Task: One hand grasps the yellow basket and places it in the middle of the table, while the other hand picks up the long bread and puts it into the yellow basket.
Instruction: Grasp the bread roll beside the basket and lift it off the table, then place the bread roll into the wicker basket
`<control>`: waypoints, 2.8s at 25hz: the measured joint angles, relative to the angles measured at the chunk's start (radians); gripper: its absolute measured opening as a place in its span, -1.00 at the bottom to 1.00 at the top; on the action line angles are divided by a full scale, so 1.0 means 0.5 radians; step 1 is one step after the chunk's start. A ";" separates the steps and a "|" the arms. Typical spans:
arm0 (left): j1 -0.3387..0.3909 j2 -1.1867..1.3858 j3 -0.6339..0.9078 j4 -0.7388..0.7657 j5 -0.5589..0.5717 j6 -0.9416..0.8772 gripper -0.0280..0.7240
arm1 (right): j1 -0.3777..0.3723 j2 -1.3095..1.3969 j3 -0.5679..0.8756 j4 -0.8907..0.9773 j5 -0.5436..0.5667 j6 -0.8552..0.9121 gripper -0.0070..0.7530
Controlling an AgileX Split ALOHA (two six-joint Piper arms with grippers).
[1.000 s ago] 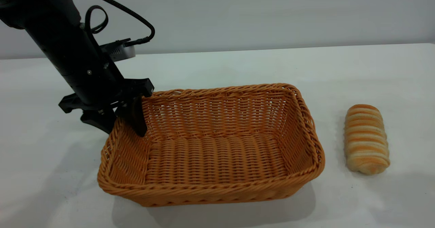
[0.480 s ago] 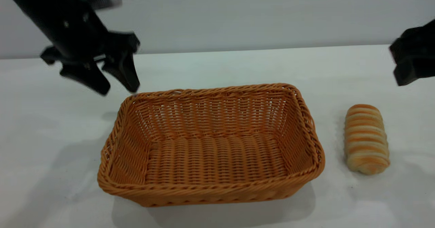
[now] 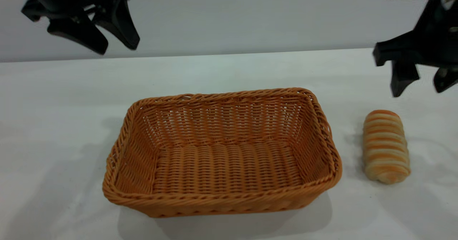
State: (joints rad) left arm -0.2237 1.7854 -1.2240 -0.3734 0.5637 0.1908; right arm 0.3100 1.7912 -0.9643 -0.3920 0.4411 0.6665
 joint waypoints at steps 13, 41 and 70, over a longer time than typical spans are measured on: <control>0.000 -0.131 0.004 -0.014 0.020 0.002 0.59 | 0.000 0.406 -0.113 0.245 -0.050 -0.070 0.57; 0.000 -0.131 0.004 -0.014 0.097 0.002 0.59 | -0.014 0.799 -0.256 0.268 -0.181 -0.217 0.36; 0.000 -0.131 0.004 -0.014 0.097 0.000 0.59 | -0.001 0.249 -0.295 0.038 0.117 -0.359 -0.83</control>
State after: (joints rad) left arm -0.2237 1.7201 -1.2220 -0.3803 0.6121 0.1907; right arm 0.3097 1.9159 -1.1120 -0.3731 0.4995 0.4867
